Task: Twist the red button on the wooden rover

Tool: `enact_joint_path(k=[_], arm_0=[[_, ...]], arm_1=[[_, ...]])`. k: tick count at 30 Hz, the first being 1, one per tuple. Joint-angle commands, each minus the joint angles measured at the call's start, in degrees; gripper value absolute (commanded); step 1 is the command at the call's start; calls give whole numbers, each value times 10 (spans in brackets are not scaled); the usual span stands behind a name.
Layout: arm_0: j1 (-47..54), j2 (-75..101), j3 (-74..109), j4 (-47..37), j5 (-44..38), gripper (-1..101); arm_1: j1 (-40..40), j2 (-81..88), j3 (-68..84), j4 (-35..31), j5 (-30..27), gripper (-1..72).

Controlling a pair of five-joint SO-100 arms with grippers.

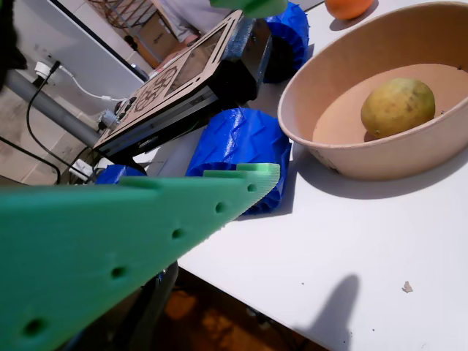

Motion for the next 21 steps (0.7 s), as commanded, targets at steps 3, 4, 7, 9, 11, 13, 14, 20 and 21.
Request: enact_joint_path(k=[3,4,7,9,11,13,14,20,21], arm_0=[[-50,109,-3,-18,-55,5],[-65,120,-3,-21,-62,5],[-108,146,-3,-25,-91,5],[-135,164,-2,-25,-115,5],[-160,192,-2,-31,-140,5],[-184,221,-2,-34,-163,5],[-198,235,-2,-34,-175,5],[-301,282,-2,-22,-265,5],[-315,293,-2,-17,-276,5]], arm_1=[[3,-3,-4,-3,0,204],[3,-3,-4,-3,0,204],[3,-3,-4,-3,0,204],[3,-3,-4,-3,0,204],[3,-3,-4,-3,0,204],[3,-3,-4,-3,0,204],[3,-3,-4,-3,0,204],[3,-3,-4,-3,0,204],[3,-3,-4,-3,0,204]])
